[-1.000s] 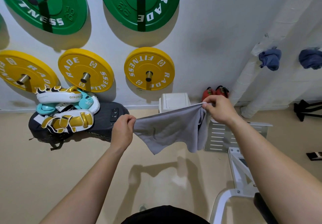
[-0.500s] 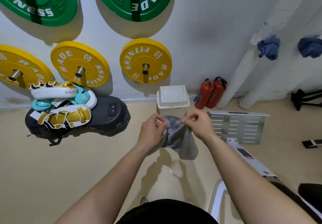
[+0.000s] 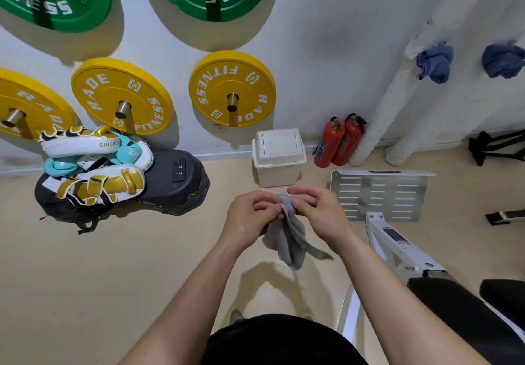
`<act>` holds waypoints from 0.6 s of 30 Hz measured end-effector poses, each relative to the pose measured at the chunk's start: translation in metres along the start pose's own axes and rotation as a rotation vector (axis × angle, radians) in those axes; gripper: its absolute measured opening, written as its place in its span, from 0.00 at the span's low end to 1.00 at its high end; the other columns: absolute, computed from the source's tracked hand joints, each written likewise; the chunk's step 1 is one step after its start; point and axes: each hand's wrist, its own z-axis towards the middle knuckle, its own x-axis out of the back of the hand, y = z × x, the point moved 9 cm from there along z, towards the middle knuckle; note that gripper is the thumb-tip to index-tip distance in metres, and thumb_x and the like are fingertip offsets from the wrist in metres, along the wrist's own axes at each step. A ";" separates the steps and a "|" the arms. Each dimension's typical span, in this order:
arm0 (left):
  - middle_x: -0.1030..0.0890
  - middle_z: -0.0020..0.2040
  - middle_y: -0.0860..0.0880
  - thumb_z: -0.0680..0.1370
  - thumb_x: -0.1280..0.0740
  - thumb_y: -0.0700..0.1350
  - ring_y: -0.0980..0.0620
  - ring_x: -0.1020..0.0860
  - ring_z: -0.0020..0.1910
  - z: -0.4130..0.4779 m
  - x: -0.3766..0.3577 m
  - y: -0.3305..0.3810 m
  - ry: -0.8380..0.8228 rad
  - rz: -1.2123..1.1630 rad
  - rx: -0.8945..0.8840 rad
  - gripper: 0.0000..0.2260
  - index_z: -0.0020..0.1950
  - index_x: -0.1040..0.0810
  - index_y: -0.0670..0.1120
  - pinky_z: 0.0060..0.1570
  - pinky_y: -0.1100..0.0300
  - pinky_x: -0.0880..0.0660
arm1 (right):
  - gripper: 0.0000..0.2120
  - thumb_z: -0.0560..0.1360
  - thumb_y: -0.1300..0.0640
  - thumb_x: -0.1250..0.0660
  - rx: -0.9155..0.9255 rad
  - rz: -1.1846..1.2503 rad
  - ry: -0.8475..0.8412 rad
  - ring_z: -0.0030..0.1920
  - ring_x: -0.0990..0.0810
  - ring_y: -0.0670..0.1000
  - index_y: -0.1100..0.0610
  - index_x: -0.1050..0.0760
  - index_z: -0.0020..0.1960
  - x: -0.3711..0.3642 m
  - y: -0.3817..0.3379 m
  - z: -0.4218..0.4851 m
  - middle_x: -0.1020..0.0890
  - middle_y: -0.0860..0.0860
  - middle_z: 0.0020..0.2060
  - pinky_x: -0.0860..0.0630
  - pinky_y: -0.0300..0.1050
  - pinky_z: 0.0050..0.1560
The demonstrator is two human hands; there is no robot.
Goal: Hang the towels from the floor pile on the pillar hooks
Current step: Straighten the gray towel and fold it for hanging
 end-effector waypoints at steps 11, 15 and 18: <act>0.16 0.40 0.58 0.73 0.25 0.44 0.60 0.20 0.42 -0.007 0.003 0.020 0.118 0.194 -0.261 0.06 0.41 0.16 0.56 0.41 0.68 0.26 | 0.04 0.73 0.65 0.26 0.143 -0.145 0.018 0.44 0.15 0.49 0.58 0.15 0.46 -0.001 -0.025 -0.005 0.13 0.51 0.39 0.19 0.46 0.50; 0.16 0.37 0.57 0.72 0.24 0.44 0.61 0.22 0.37 -0.012 0.005 0.021 0.158 0.175 -0.230 0.04 0.40 0.15 0.53 0.39 0.72 0.29 | 0.06 0.74 0.64 0.27 0.135 -0.147 0.009 0.42 0.15 0.46 0.54 0.14 0.45 -0.003 -0.026 -0.006 0.13 0.48 0.39 0.20 0.43 0.50; 0.17 0.35 0.57 0.72 0.24 0.43 0.62 0.23 0.35 -0.014 0.009 0.020 0.207 0.152 -0.214 0.05 0.39 0.16 0.52 0.37 0.73 0.30 | 0.07 0.74 0.64 0.27 0.136 -0.158 0.000 0.44 0.16 0.44 0.52 0.15 0.46 -0.006 -0.028 -0.009 0.13 0.46 0.40 0.21 0.41 0.50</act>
